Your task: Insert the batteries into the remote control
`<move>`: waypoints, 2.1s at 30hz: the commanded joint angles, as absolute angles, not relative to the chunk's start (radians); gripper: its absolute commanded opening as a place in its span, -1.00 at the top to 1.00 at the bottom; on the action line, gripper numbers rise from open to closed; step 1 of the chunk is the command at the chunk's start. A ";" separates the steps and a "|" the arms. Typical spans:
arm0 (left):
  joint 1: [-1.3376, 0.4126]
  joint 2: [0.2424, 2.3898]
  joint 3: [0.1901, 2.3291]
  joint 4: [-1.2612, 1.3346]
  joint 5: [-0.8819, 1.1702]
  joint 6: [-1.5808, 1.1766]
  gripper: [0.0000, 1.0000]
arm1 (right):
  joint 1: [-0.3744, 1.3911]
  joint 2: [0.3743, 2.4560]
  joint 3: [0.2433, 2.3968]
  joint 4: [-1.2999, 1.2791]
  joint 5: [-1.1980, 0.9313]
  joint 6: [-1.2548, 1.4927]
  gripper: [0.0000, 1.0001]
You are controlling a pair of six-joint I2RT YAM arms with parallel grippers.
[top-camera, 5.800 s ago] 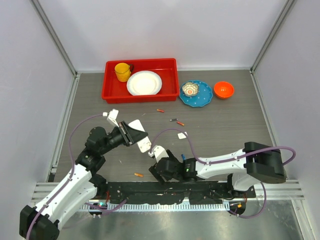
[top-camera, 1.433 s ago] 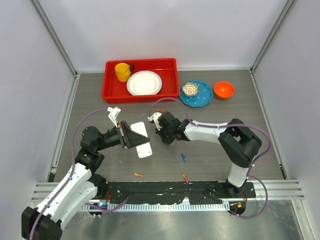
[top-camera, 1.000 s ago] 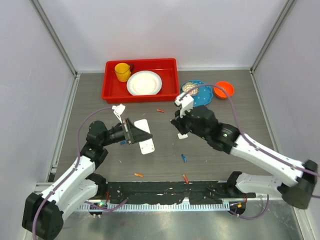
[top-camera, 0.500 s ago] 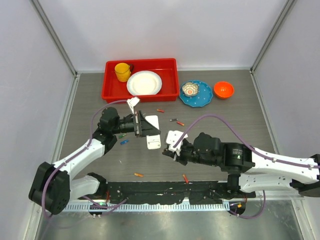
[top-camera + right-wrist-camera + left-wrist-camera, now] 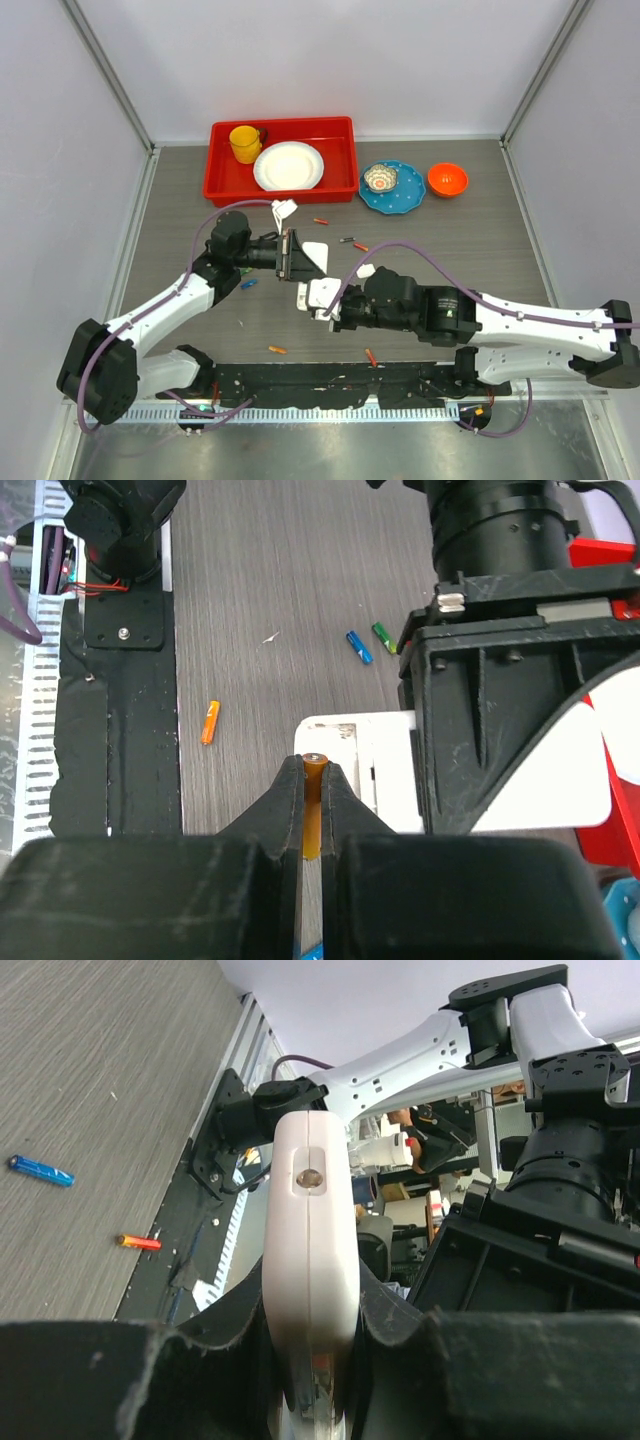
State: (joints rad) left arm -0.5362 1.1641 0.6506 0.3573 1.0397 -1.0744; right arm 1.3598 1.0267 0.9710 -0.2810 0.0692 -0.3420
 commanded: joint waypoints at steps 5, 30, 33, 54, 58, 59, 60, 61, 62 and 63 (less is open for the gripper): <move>-0.548 1.152 0.687 0.342 1.074 -1.039 0.99 | 1.365 1.081 1.031 -0.189 0.023 -0.388 0.98; -0.552 1.106 0.667 0.357 1.077 -1.042 0.99 | 1.365 1.149 1.025 -0.202 0.055 -0.417 0.99; -0.554 1.101 0.666 0.362 1.078 -1.043 0.99 | 1.364 1.154 1.020 -0.204 0.058 -0.419 0.99; -0.555 1.115 0.667 0.353 1.065 -1.035 0.99 | 1.365 1.160 1.066 -0.301 0.094 -0.385 0.72; -0.554 1.120 0.670 0.351 1.062 -1.035 1.00 | 1.365 1.160 1.065 -0.304 0.103 -0.380 0.60; -0.554 1.120 0.669 0.351 1.060 -1.035 0.99 | 1.364 1.161 1.065 -0.304 0.103 -0.380 0.59; -0.554 1.120 0.669 0.350 1.060 -1.035 0.99 | 1.365 1.161 1.065 -0.302 0.104 -0.379 0.54; -0.554 1.120 0.669 0.350 1.060 -1.035 0.99 | 1.364 1.160 1.066 -0.301 0.109 -0.379 0.52; -0.554 1.118 0.669 0.348 1.058 -1.035 0.99 | 1.364 1.161 1.066 -0.301 0.110 -0.377 0.49; -0.554 1.118 0.669 0.347 1.060 -1.035 0.99 | 1.365 1.161 1.069 -0.298 0.112 -0.377 0.45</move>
State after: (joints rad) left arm -0.5495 1.1305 0.6506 0.3225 1.0401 -1.0351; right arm 1.3605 1.1549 1.0286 -0.2848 0.0784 -0.3859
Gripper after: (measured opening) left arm 0.257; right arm 0.244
